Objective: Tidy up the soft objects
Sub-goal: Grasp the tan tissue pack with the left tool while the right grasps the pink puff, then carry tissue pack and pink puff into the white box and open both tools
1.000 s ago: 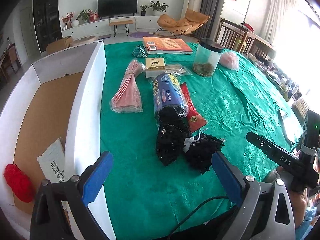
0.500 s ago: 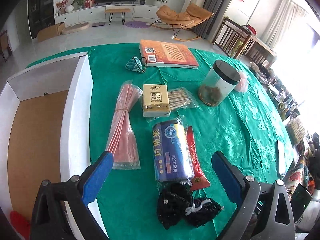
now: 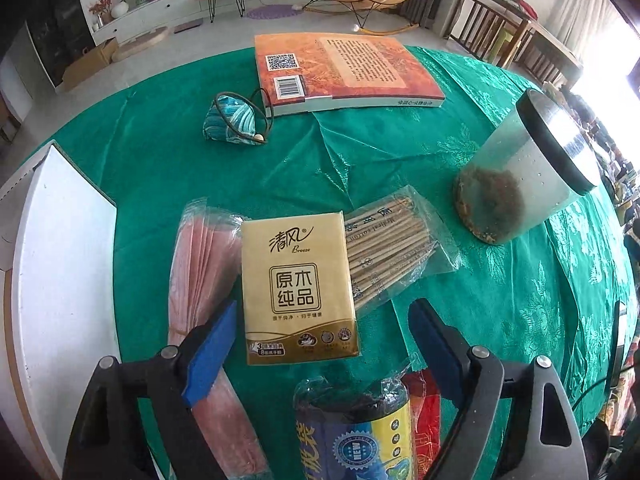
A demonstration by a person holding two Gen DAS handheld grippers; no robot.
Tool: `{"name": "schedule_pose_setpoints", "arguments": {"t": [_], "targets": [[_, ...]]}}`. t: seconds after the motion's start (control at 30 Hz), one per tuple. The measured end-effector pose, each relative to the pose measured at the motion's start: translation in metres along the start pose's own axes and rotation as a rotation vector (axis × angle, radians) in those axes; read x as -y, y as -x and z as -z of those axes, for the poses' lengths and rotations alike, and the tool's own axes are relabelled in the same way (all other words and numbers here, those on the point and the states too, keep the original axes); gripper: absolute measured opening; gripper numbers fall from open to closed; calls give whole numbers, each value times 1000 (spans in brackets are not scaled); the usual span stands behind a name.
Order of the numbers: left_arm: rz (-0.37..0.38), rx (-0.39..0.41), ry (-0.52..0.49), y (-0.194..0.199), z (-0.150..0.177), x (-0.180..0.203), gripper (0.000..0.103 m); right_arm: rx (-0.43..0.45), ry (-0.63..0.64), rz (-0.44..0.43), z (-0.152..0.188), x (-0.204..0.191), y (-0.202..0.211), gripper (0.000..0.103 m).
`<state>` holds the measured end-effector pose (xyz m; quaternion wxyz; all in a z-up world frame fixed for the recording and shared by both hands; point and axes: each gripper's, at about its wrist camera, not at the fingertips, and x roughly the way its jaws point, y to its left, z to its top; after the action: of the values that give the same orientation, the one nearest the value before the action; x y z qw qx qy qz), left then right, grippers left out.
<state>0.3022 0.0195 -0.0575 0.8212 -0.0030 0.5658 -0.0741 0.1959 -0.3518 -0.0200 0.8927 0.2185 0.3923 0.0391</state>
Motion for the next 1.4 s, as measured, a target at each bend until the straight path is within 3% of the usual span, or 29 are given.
{"name": "schedule_pose_setpoints", "arguments": {"t": [0.1,0.17,0.33,0.37,0.4,0.43,0.57,0.8,0.9,1.0,1.17,1.3,1.33,1.4], "targets": [[-13,-19,-4,-8,-1,0,67,-45,63,42,-61,0,-49,86],[-37,-21,-17,-12,-3,0,53,-84,109,73,-89,-8,-84,86],[-5,14,14,-7,-10,-8,53,-151,193,105,-110,-24,-152,83],[9,22,25,-5,-11,-11,52,-174,224,120,-109,-27,-163,64],[30,31,37,-1,-11,-13,52,-195,244,148,-106,-28,-171,31],[49,40,44,2,-12,-15,52,-208,246,185,-103,-27,-175,14],[109,98,53,28,-9,-13,52,-137,168,120,-97,-20,-146,13],[219,192,84,98,14,-20,52,-65,245,43,-92,-57,-57,13],[229,243,94,139,40,-39,52,-52,322,-3,-71,-96,-13,13],[204,281,126,178,79,-71,52,-66,352,-111,-31,-139,30,13],[15,324,170,225,153,-131,52,-180,377,-364,59,-225,72,14],[-145,311,232,236,202,-174,54,-282,386,-562,124,-300,80,14],[-194,305,244,235,212,-183,58,-311,394,-604,138,-319,78,15],[-264,293,267,231,226,-196,81,-341,424,-642,164,-353,73,20]]}}
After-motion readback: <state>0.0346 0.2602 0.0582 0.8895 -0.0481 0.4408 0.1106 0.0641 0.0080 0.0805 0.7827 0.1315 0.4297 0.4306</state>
